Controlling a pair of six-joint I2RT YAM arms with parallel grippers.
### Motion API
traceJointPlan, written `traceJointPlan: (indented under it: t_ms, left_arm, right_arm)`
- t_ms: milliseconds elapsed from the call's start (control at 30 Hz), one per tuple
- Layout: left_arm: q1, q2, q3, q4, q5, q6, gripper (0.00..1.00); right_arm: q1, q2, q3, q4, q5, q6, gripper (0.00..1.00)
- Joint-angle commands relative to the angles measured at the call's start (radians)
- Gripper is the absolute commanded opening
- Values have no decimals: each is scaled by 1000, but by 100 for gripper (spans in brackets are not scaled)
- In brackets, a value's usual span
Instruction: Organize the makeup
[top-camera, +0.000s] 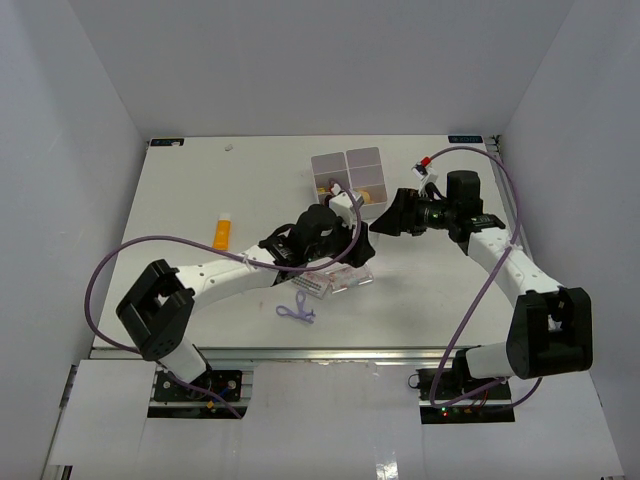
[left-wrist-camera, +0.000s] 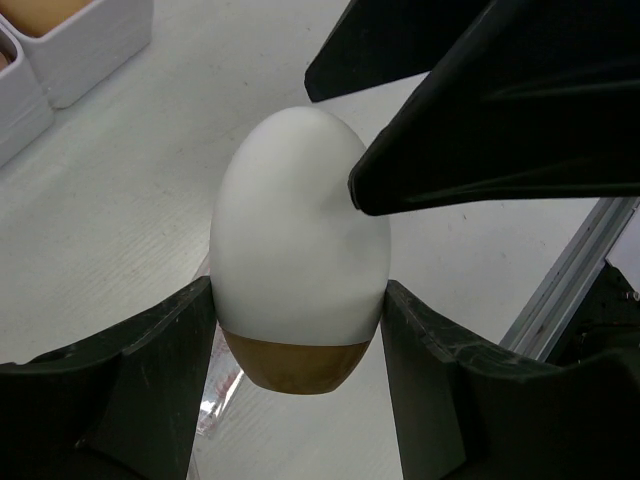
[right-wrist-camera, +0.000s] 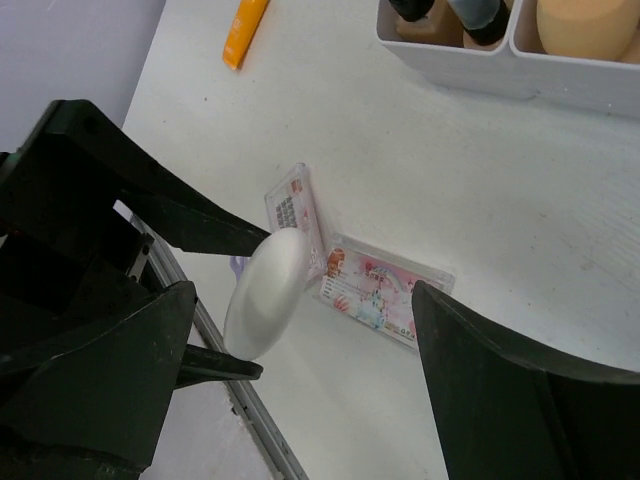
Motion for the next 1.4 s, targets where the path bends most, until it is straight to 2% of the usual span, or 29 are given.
traceJointPlan:
  t_ms: [0, 100, 300, 500, 567, 667, 767, 800, 867, 900, 933, 1200, 1367]
  left_arm:
    - [-14, 6, 73, 48, -33, 28, 7]
    - [-24, 24, 98, 39, -49, 44, 7]
    - [-37, 48, 135, 29, -52, 62, 10]
    - [-48, 63, 145, 24, -88, 67, 17]
    - [-49, 64, 144, 23, -95, 69, 27]
    - [-49, 61, 140, 23, -106, 69, 38]
    - [-50, 47, 133, 24, -108, 67, 56]
    - [-49, 41, 129, 25, -110, 66, 63]
    - [-50, 19, 117, 28, -120, 68, 85]
    - [-49, 8, 111, 29, -126, 68, 93]
    - [-49, -5, 107, 29, -131, 70, 97]
    - [-47, -148, 85, -41, -199, 95, 98]
    - [-25, -297, 24, -183, -224, 101, 98]
  right_arm:
    - [13, 26, 33, -14, -10, 31, 85]
    - [21, 40, 39, -16, -26, 35, 75]
    - [38, 70, 54, -25, -44, 44, 63]
    - [37, 81, 58, -25, -62, 44, 40]
    - [37, 77, 55, -24, -65, 31, 32]
    - [38, 68, 53, -22, -68, -12, 28]
    - [36, 59, 50, -9, -87, -37, 21]
    - [37, 58, 51, -7, -92, -44, 19]
    - [34, 57, 62, -10, -98, -63, 17]
    - [30, 59, 67, -10, -101, -75, 16]
    - [24, 60, 72, -11, -105, -85, 16]
    - [-2, 109, 197, -87, -39, -242, 14]
    - [0, 179, 347, -112, 43, -406, 13]
